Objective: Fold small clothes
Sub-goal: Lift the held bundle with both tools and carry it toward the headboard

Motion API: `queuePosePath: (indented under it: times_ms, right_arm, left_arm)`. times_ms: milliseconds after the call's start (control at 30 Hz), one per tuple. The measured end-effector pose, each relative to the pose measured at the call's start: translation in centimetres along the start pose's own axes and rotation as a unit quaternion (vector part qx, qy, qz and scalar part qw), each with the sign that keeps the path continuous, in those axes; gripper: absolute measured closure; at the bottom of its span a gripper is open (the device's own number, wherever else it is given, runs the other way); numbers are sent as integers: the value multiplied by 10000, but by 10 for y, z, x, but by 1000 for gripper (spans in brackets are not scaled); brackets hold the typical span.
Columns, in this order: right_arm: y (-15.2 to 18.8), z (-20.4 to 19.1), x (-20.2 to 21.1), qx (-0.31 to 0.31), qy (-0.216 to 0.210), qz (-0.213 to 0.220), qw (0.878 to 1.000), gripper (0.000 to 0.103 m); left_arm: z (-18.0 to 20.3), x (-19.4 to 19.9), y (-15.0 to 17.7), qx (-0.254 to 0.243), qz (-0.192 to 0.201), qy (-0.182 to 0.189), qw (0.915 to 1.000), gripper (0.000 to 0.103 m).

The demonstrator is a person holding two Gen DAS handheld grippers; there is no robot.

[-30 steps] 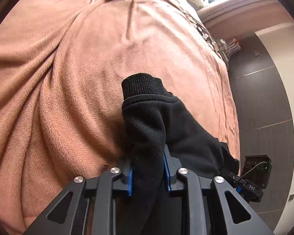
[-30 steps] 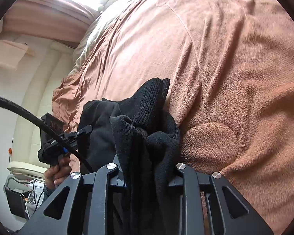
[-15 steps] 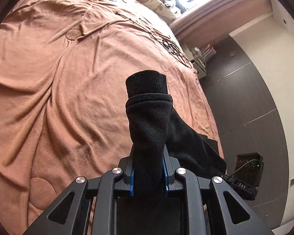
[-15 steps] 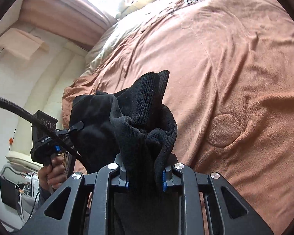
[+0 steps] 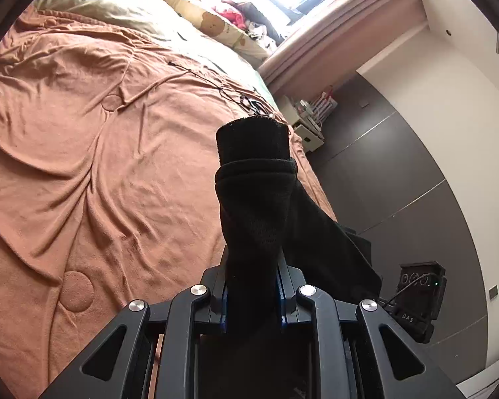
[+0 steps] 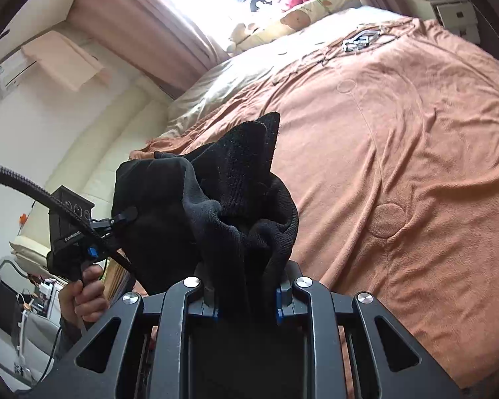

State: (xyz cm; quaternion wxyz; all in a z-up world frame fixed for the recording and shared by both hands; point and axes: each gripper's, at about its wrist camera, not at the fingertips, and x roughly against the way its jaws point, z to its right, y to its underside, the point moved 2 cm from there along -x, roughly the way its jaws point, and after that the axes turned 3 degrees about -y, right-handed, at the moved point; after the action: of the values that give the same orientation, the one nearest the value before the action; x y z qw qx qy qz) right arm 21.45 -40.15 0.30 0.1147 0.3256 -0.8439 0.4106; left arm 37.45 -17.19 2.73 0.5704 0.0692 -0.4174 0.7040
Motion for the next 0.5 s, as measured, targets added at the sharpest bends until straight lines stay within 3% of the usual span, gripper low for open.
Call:
queuePosePath:
  times_ms: [500]
  right_arm:
    - [58, -75, 102, 602, -132, 546, 9966, 85]
  left_arm:
    - [53, 103, 54, -233, 619, 182, 9976, 82]
